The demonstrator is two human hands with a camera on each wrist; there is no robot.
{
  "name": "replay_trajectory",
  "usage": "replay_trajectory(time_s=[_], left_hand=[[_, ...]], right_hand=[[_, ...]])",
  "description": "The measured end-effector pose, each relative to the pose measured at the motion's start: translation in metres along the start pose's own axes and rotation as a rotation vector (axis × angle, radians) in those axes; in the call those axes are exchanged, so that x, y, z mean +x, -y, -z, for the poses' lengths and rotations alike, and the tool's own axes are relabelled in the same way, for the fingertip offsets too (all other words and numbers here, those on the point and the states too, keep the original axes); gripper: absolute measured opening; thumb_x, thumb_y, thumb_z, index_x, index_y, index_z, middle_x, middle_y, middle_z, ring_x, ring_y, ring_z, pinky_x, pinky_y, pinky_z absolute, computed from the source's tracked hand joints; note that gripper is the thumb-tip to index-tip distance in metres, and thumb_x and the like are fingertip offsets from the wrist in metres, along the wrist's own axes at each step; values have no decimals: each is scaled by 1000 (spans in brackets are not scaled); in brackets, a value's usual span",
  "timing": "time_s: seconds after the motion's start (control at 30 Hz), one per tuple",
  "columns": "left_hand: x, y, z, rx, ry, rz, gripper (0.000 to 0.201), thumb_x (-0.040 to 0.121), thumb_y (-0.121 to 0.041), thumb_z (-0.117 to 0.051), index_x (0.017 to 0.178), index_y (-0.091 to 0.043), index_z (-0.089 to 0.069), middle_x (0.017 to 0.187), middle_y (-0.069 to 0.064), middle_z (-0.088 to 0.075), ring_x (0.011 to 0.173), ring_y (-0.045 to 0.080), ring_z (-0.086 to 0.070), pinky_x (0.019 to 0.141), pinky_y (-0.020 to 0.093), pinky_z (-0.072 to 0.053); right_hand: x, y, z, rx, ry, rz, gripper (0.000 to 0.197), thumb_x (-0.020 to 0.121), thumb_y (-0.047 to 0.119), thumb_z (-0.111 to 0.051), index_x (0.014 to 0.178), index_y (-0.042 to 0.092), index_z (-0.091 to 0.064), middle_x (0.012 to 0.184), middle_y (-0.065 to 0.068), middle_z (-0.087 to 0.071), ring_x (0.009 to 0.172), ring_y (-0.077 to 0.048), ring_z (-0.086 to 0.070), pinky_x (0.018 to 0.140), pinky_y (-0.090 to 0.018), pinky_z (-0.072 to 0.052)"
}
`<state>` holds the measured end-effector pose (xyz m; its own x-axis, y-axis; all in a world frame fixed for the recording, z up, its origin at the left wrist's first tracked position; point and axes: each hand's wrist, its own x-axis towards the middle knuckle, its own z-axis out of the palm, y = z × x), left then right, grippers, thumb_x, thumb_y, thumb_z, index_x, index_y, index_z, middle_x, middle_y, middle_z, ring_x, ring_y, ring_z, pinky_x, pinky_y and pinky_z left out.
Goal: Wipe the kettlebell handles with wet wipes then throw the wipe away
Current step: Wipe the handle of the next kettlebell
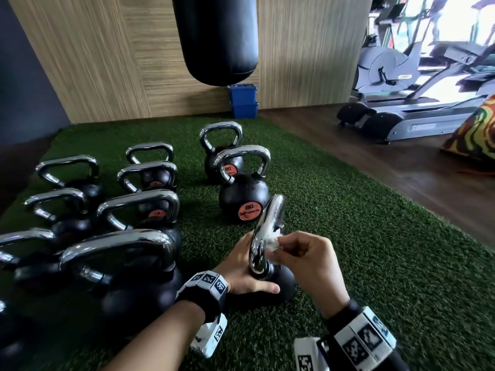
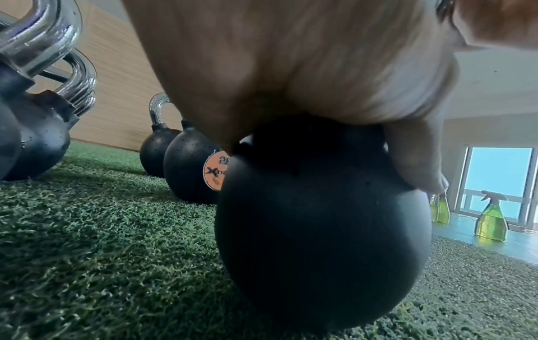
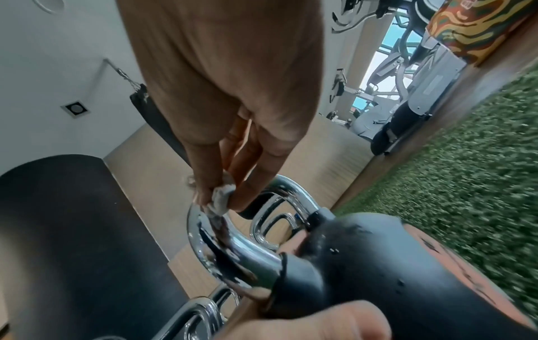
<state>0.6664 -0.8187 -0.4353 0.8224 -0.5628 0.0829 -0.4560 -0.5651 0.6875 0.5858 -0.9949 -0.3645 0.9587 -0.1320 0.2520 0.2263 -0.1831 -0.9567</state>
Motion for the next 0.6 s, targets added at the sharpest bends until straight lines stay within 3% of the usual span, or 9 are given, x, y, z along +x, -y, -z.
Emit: replay_trajectory(time_s=[0.13,0.27,0.33,0.43,0.53,0.6], left_hand=[[-2,-2,0,-46,-23,-5,104,60,-49,-95,147,-28,-42,144,-2,-49,140,18,-44,120,42,-35],[-4,-3,0,-46,-60,-42,107,59,-46,-96,147,-25,-37,141,1,-47,137,22,-44,118,45,-36],[-4,-4,0,-35,-70,-29,107,56,-45,-96,143,-23,-39,137,2,-49,132,23,-48,115,45,-40],[-2,-6,-1,-79,-45,-16,102,55,-40,-97,139,-15,-43,122,18,-57,118,38,-57,106,53,-47],[-2,-6,1,-57,-67,-32,116,54,-46,-96,148,-18,-34,128,14,-55,123,32,-55,110,49,-44],[-1,-5,1,-20,-69,-76,110,55,-50,-93,147,-22,-38,133,9,-54,127,28,-53,113,48,-41]], right_hand=[[-4,-11,0,33,0,17,25,64,18,-93,82,27,-78,78,3,-78,72,-14,-76,69,-30,-61],[-16,-22,-6,-3,15,-38,23,65,17,-93,79,28,-80,77,5,-78,72,-13,-76,70,-31,-61],[-19,-30,-8,-29,0,-46,20,65,14,-92,77,25,-81,75,8,-78,71,-9,-75,67,-23,-58],[-19,-33,-7,-107,1,-21,17,67,20,-92,78,27,-82,73,14,-77,68,-2,-72,61,-11,-51],[-14,-30,-1,-224,71,21,14,71,29,-89,83,31,-82,76,20,-76,70,3,-71,63,-9,-50],[-3,-28,2,-231,151,49,14,75,23,-86,88,26,-82,86,15,-77,79,1,-72,73,-14,-55]])
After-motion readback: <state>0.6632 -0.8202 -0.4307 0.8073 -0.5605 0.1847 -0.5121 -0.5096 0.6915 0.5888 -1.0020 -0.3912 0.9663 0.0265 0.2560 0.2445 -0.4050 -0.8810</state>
